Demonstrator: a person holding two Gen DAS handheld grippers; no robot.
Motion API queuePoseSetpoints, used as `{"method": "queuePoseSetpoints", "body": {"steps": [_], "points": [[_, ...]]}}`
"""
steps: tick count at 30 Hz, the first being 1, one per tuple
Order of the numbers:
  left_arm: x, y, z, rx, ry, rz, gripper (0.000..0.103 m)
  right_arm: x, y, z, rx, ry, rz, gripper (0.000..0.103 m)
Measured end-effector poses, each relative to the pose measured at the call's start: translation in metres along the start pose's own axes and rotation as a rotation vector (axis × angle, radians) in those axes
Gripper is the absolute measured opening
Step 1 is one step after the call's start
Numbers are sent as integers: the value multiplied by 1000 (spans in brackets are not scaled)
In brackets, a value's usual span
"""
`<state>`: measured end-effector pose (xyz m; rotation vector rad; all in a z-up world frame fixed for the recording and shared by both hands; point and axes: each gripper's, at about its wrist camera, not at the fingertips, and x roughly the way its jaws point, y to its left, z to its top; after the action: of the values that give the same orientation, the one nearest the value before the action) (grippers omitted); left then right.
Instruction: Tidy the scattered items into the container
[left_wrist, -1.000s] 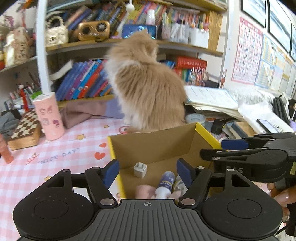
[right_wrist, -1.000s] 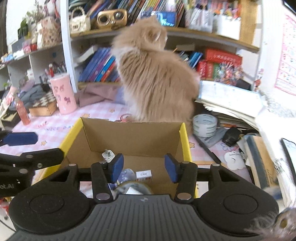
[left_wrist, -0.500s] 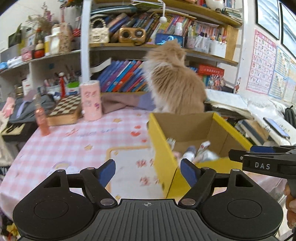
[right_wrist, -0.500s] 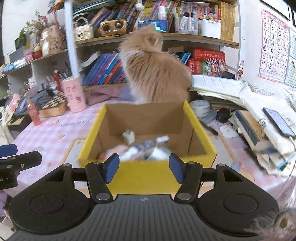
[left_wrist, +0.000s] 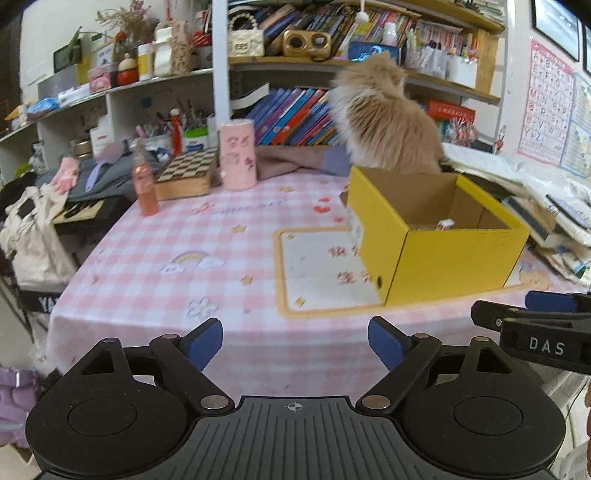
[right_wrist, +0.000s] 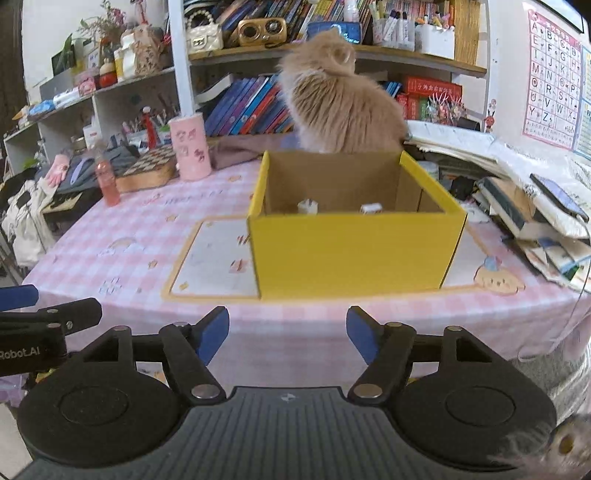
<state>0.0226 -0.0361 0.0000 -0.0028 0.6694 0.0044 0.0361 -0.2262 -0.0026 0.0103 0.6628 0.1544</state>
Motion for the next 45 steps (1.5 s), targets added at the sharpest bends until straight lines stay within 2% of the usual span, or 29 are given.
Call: {"method": "queuePoseSetpoints", "body": {"steps": [5,11,20,45], "points": [[-4,2,-12,18,32,15,93,-4,14,-7,-25,17,11,79],[-5,8,-16,24,45,20,98,-6,24,-13,-43,36,15,85],[-6,16,-18,14,59,27,103,-2,31,-13,-38,59,-17,98],[-3,30,-20,-32,96,25,103,1,39,-12,-68,78,-24,101]]}}
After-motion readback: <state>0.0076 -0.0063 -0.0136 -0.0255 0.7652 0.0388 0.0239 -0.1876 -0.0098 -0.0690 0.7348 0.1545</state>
